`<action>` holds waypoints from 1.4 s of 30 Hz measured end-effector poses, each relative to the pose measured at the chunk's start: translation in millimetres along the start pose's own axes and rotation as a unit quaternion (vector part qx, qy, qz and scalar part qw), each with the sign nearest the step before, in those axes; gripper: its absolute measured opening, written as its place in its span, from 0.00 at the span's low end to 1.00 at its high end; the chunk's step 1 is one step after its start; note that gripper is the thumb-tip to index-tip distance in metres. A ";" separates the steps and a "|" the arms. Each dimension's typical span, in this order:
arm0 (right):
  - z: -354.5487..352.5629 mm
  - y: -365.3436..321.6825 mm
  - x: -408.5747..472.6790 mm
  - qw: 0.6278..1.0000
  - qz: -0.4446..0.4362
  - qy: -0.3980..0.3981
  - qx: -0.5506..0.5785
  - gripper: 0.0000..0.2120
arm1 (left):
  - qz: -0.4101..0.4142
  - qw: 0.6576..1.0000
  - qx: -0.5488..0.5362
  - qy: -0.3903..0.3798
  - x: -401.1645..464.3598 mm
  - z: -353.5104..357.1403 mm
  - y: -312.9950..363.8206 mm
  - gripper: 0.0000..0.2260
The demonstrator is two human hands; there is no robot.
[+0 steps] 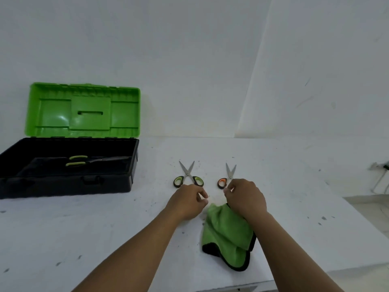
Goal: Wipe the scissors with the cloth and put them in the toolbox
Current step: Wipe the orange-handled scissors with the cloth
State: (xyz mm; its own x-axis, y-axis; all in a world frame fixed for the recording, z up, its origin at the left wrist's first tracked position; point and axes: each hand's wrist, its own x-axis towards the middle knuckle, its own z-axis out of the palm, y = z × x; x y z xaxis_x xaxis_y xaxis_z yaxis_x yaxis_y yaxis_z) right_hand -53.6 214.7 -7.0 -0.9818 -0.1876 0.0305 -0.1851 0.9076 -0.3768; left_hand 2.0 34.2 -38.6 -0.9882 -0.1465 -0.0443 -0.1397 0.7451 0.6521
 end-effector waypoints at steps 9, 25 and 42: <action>31.6 2.0 61.6 0.995 0.095 -0.013 -0.003 0.21 | 0.016 0.990 0.030 0.133 -3.8 34.3 -9.9 0.06; -3.5 16.8 17.1 0.957 -0.013 -0.005 0.289 0.09 | -0.020 0.977 -0.122 0.175 -17.4 35.5 -3.6 0.12; -45.2 48.3 -62.5 0.822 0.031 -0.061 0.565 0.17 | -0.012 0.899 -0.437 0.021 -58.2 16.1 72.7 0.09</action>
State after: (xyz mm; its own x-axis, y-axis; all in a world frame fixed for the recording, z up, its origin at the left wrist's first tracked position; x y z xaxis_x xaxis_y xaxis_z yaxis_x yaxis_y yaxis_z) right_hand -3.2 287.2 14.8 -0.9633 -0.2535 -0.0888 0.0915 0.0011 -0.9958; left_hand 48.3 107.3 -0.8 -0.9797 -0.1941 -0.0491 -0.0400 -0.0508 0.9979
